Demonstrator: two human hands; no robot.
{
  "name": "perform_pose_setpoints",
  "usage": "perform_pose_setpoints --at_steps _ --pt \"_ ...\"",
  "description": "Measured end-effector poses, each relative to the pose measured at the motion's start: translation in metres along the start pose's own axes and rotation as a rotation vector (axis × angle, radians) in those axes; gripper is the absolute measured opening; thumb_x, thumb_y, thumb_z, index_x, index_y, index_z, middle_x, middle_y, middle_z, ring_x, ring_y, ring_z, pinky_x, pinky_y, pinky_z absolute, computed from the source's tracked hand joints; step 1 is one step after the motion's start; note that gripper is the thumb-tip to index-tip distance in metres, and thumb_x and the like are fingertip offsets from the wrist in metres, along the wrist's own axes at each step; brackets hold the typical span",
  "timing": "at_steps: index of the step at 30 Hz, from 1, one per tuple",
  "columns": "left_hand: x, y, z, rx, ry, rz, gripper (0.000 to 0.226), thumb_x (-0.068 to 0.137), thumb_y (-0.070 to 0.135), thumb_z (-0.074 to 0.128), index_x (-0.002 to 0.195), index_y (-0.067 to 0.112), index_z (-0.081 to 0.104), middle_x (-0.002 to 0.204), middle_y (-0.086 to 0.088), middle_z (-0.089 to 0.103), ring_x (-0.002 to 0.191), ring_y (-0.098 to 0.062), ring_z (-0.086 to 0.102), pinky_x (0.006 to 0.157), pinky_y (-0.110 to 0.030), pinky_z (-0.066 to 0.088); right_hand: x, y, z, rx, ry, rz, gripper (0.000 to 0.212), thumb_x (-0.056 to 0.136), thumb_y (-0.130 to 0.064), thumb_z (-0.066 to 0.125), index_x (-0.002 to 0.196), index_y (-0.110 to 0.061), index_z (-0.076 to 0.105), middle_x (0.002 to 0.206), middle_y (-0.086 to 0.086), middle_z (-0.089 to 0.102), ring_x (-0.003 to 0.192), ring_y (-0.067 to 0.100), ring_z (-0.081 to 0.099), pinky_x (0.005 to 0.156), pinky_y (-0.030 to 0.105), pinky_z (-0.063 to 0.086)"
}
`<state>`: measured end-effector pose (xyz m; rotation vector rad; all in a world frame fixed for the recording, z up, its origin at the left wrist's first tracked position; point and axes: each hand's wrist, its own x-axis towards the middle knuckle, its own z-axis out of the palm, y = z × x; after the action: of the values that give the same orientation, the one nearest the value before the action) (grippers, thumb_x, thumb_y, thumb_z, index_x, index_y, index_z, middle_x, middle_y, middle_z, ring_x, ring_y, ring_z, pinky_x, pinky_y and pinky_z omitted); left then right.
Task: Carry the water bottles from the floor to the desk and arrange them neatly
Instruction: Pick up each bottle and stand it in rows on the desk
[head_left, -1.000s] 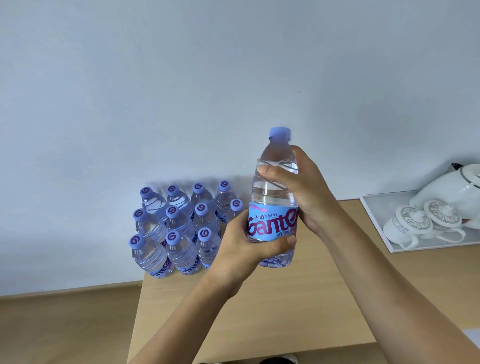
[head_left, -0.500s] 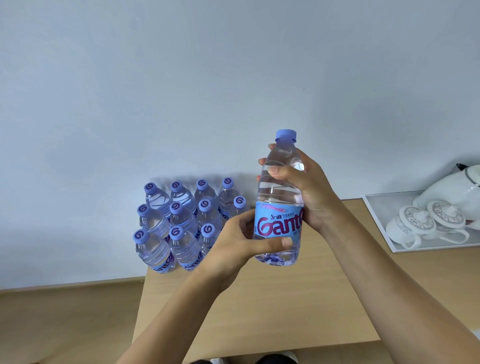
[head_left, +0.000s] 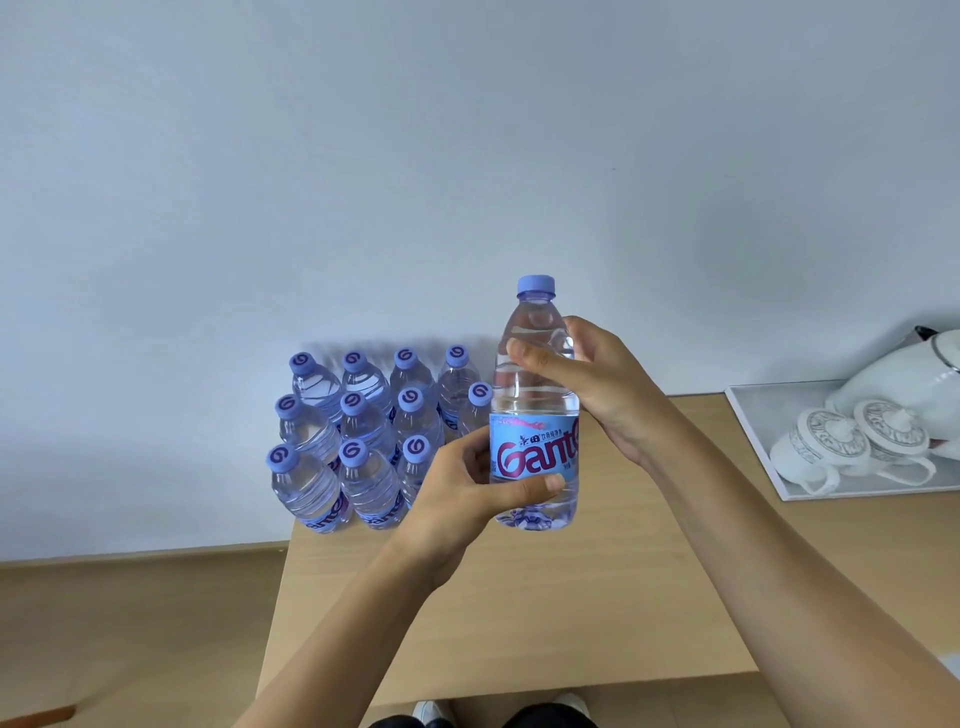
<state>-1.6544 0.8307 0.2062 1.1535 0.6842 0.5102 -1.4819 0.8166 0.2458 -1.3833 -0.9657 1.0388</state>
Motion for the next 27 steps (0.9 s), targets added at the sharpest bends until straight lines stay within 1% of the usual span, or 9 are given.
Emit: perform_pose_setpoints --at_steps 3,8,10,13,15,19,22,24,27 --pt "0.0 -0.005 -0.004 0.007 0.019 -0.004 0.047 0.065 0.009 0.085 0.11 0.008 0.068 0.104 -0.012 0.074 0.099 -0.027 0.071 0.081 -0.031 0.057 -0.001 0.002 0.003 -0.006 -0.015 -0.01 0.026 0.085 -0.03 0.076 0.104 -0.015 0.069 0.096 -0.002 0.076 0.089 0.017 0.074 0.072 0.022 0.055" --pt "0.002 -0.011 -0.009 0.002 0.018 -0.004 0.05 0.065 0.009 0.085 0.113 0.006 0.067 0.106 -0.014 0.073 0.101 -0.03 0.07 0.085 -0.035 0.056 0.0 0.002 0.006 -0.025 -0.023 -0.002 0.028 0.085 -0.031 0.075 0.105 -0.012 0.07 0.098 0.002 0.076 0.09 0.019 0.074 0.074 0.026 0.057" --pt "0.002 -0.014 -0.011 0.002 0.015 -0.006 0.051 0.066 0.01 0.085 0.113 0.006 0.067 0.106 -0.014 0.073 0.102 -0.03 0.069 0.086 -0.036 0.056 0.002 0.004 0.007 -0.024 -0.036 0.003 0.028 0.086 -0.031 0.074 0.105 -0.012 0.069 0.1 0.004 0.076 0.092 0.021 0.074 0.079 0.033 0.058" --pt "0.003 -0.021 -0.014 0.008 0.017 -0.009 0.051 0.063 0.013 0.088 0.111 0.01 0.069 0.106 -0.013 0.073 0.101 -0.029 0.07 0.084 -0.034 0.056 0.004 0.01 0.006 0.002 -0.096 0.042 0.031 0.09 -0.028 0.071 0.113 -0.008 0.067 0.11 0.01 0.074 0.104 0.028 0.071 0.096 0.049 0.054" --pt "0.003 -0.029 -0.018 0.032 0.032 -0.007 0.05 0.06 0.015 0.089 0.106 0.016 0.07 0.104 -0.011 0.074 0.099 -0.027 0.07 0.083 -0.033 0.057 0.004 0.019 0.006 0.018 -0.142 0.064 0.032 0.092 -0.025 0.068 0.117 -0.006 0.065 0.115 0.011 0.072 0.11 0.029 0.068 0.1 0.052 0.051" --pt "0.005 -0.055 -0.028 0.126 0.081 -0.015 0.055 0.057 0.018 0.091 0.107 0.018 0.067 0.104 -0.006 0.074 0.102 -0.026 0.07 0.089 -0.04 0.057 0.003 0.044 0.003 0.0 -0.199 0.095 0.036 0.091 -0.015 0.068 0.124 -0.005 0.061 0.123 0.009 0.069 0.117 0.025 0.065 0.104 0.048 0.048" --pt "0.01 -0.08 -0.039 0.205 0.096 -0.022 0.059 0.061 0.015 0.089 0.112 0.017 0.062 0.108 -0.004 0.073 0.106 -0.025 0.067 0.093 -0.043 0.055 0.005 0.068 0.002 -0.049 -0.235 0.111 0.04 0.089 -0.009 0.068 0.127 -0.001 0.057 0.13 0.017 0.063 0.124 0.031 0.058 0.11 0.05 0.042" --pt "0.016 -0.098 -0.047 0.27 0.114 -0.022 0.06 0.062 0.014 0.089 0.114 0.019 0.06 0.11 -0.001 0.071 0.109 -0.021 0.065 0.095 -0.039 0.053 0.003 0.084 0.003 -0.043 -0.257 0.14 0.042 0.089 -0.002 0.069 0.128 -0.003 0.055 0.128 0.013 0.066 0.122 0.025 0.061 0.104 0.04 0.049" --pt "0.025 -0.126 -0.053 0.308 0.139 -0.021 0.069 0.065 0.005 0.089 0.123 0.019 0.055 0.118 0.002 0.068 0.114 -0.015 0.062 0.097 -0.03 0.051 -0.004 0.106 0.009 -0.098 -0.259 0.17 0.045 0.083 -0.001 0.076 0.121 -0.019 0.059 0.118 -0.002 0.072 0.111 0.014 0.067 0.089 0.024 0.052"
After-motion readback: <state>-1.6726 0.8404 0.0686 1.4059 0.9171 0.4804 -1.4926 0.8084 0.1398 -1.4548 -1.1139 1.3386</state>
